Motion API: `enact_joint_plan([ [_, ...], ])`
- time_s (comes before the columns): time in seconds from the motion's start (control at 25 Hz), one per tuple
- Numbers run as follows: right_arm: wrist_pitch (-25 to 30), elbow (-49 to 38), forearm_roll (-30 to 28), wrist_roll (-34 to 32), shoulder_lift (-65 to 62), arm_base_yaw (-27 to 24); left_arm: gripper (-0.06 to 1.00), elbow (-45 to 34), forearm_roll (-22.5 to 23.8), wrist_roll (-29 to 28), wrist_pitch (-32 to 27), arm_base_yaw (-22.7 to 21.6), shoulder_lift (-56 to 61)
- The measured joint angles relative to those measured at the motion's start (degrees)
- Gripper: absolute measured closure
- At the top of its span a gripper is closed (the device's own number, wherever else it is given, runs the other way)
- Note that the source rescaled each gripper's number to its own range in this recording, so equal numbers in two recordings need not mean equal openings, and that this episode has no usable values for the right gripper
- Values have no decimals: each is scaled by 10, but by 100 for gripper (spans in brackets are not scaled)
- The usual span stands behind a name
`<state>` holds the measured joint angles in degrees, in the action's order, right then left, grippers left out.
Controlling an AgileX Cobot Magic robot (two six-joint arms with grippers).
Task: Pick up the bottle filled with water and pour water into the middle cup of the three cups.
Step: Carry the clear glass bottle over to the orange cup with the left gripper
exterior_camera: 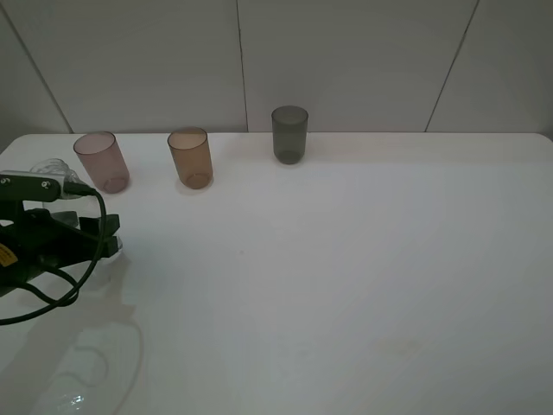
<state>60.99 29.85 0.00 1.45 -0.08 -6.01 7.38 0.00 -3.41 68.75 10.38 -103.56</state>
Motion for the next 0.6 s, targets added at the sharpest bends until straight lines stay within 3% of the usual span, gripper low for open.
enact_joint_plan([
  [0.16,0,0,0,0,0,0,94,0,0,-2,-6,0,38],
  [0.36,0,0,0,0,0,0,94,0,-8,-4,-57,0,100],
  [0.6,0,0,0,0,0,0,94,34,-52,19,-210,0,193],
])
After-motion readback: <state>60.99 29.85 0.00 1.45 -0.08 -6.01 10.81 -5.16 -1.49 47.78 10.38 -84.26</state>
